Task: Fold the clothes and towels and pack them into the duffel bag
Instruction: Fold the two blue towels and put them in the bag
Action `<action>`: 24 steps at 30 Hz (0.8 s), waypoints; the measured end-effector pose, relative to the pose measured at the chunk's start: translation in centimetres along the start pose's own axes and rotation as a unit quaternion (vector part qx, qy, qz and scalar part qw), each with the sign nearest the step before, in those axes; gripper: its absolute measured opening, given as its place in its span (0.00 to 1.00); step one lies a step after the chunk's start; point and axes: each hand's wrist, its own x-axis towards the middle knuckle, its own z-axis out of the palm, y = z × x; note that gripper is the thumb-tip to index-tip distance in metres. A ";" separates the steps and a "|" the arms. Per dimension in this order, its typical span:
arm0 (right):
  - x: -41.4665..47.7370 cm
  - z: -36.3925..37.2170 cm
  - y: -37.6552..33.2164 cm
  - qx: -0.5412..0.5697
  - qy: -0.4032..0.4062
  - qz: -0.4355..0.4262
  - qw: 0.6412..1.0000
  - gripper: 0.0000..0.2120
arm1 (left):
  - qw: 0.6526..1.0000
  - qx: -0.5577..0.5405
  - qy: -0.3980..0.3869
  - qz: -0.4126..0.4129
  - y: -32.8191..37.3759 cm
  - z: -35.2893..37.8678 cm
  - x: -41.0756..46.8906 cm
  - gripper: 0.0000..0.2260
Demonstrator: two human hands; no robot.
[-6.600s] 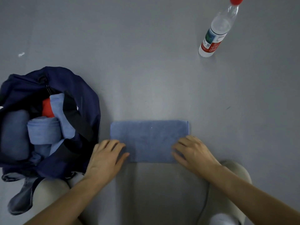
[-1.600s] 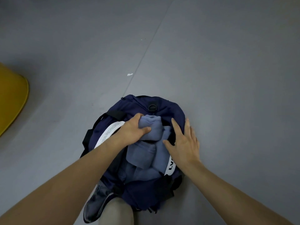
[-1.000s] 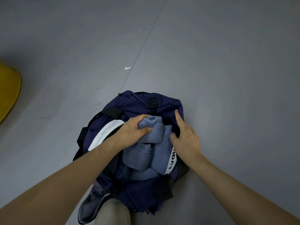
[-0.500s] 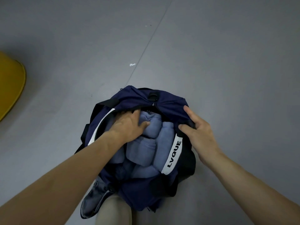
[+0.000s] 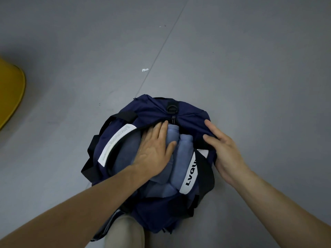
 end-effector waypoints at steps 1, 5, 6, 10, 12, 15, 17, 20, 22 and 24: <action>-0.1 0.0 -0.5 0.052 -0.005 0.025 0.998 0.22 | 1.000 0.001 0.016 0.008 0.0 0.0 0.0 0.29; 0.1 -0.4 -2.2 0.137 -0.025 0.082 0.987 0.20 | 1.000 0.014 0.020 0.007 -0.9 0.3 0.1 0.29; 0.3 -0.6 -2.3 0.133 -0.025 0.084 0.987 0.19 | 1.000 0.019 0.011 -0.004 -1.1 0.2 0.4 0.31; 0.5 -1.2 -1.9 0.036 -0.013 0.038 0.999 0.19 | 0.999 0.045 0.012 -0.017 -0.1 0.1 0.7 0.33; 0.4 -1.6 -1.3 -0.028 -0.015 0.013 0.999 0.21 | 0.997 0.068 0.020 -0.012 0.2 -0.2 0.0 0.33; 0.0 -2.0 -0.8 -0.070 -0.017 -0.002 0.997 0.25 | 0.988 0.117 0.064 0.080 0.7 -1.4 -1.0 0.30; -0.3 -2.1 -0.6 -0.102 -0.004 -0.014 0.995 0.30 | 0.969 0.113 0.115 0.187 1.7 -1.6 -2.1 0.22; -1.3 -2.2 0.2 -0.199 0.082 -0.018 0.976 0.27 | 0.974 0.037 0.124 0.188 3.4 -0.7 -4.0 0.12; -2.3 -2.5 1.5 -0.254 0.125 -0.008 0.959 0.10 | 0.982 -0.010 0.105 0.156 3.7 -0.5 -4.3 0.11; -3.5 -2.7 3.2 -0.290 0.097 0.027 0.952 0.10 | 0.982 -0.003 0.112 0.154 3.2 -1.0 -4.6 0.11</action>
